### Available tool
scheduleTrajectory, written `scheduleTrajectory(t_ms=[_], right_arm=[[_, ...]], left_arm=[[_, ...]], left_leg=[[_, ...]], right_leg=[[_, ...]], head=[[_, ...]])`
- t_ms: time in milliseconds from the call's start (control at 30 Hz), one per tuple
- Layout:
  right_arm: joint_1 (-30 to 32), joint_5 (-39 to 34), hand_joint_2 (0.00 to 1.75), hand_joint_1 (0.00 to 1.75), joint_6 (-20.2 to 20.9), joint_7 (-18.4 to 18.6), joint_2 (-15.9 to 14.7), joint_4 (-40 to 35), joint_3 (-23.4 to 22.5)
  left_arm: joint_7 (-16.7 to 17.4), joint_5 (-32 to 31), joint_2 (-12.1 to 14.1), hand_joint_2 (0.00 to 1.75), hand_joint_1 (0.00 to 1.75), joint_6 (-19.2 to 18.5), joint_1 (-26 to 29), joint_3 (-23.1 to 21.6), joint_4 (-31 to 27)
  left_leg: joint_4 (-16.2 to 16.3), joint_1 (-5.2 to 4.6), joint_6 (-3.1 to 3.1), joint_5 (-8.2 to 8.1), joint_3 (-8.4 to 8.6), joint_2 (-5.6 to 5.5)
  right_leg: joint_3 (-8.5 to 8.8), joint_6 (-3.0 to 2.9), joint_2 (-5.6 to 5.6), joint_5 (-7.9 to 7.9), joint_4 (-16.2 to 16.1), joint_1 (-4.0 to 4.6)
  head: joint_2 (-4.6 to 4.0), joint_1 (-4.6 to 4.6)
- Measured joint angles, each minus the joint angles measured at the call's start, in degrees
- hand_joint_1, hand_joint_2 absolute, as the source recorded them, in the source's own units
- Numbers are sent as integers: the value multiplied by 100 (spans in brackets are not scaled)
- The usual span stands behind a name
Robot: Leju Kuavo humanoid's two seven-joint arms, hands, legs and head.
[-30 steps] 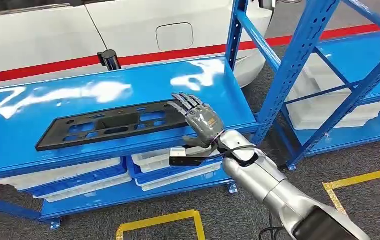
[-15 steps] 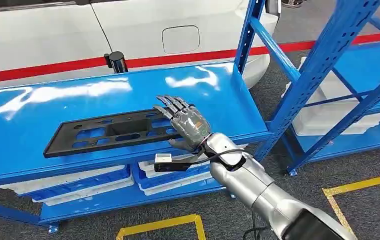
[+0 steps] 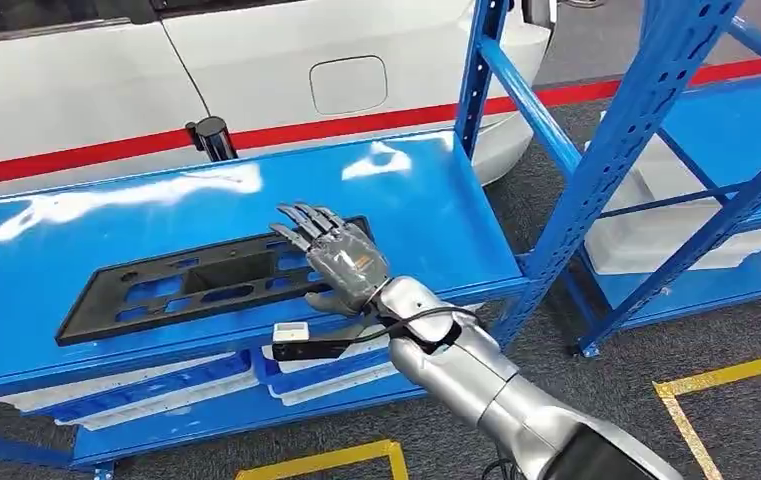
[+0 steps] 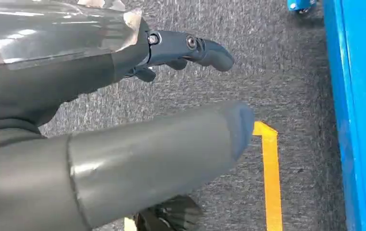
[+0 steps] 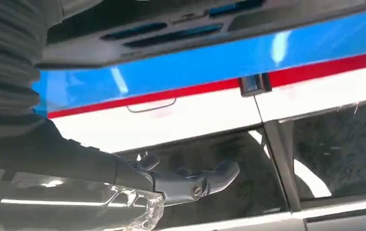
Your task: Take the parts from the cabinet and place them on the table.
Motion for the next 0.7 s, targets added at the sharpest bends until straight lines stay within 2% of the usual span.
scheduleTrajectory(t_ms=[33, 67, 100, 133, 167, 200, 233, 367, 500, 700], right_arm=[[7, 4, 175, 0, 0, 0, 24, 22, 0], [7, 13, 175, 0, 0, 0, 46, 43, -2], [2, 20, 175, 0, 0, 0, 74, 61, -4], [-2, 33, 175, 0, 0, 0, 103, 76, -4], [-4, 57, 175, 0, -2, 2, 124, 111, -7], [-6, 68, 175, 0, -7, 4, 138, 144, -15], [4, 79, 175, 0, -13, 7, 155, 186, -22], [2, 103, 175, 0, -20, 7, 197, 358, -42], [9, 105, 175, 0, -24, 7, 271, 507, -74], [54, 168, 175, 0, -72, 18, 330, 680, -85]], left_arm=[[-13, 0, -2, 0, 0, 13, 1, 0, 0], [-32, -2, -2, 0, 0, 28, -2, 0, 0], [-55, -13, 0, 175, 0, 46, -4, 0, 0], [-66, -24, 4, 175, 0, 55, -6, 0, 0], [-70, -28, 17, 175, 0, 65, -13, 0, 0], [-85, -46, 9, 175, 0, 87, -18, -2, 0], [-90, -48, -2, 175, 0, 107, -30, 0, 0], [-90, -52, -4, 175, 0, 114, -25, 0, 0], [-68, -68, -7, 175, 0, 111, -29, 0, 0], [-48, -114, -15, 175, 0, 100, -30, -2, 0]], left_leg=[[-172, 4, 9, 214, 6, 1], [-560, 4, 26, 505, 145, 1], [-1121, 2, 61, 842, 386, 1], [-1620, -5, 114, 1098, 609, 1], [-1780, -38, 162, 1025, 712, 0], [-1849, -49, 166, 1041, 761, -1], [-1855, -49, 92, 1048, 754, 0], [-1847, -105, 134, 1042, 755, -18], [-1847, -112, 168, 1029, 755, -16], [-1845, -115, 176, 1032, 755, -16]], right_leg=[[24, 8, 12, -20, 1, 1], [60, 16, 23, -44, 0, 2], [108, 33, 36, -75, -2, 5], [142, 44, 41, -96, -11, 7], [151, 71, 44, -114, -10, 33], [120, 76, 49, -135, 19, 82], [106, 70, 43, -149, 31, 88], [111, 80, 26, -147, 12, 65], [120, 91, 27, -144, -13, 64], [130, 102, 27, -137, -16, 45]], head=[[0, -2], [0, 0], [0, -2], [0, 2], [0, 4], [0, 2], [0, 9], [0, 11], [0, 13], [0, 11]])
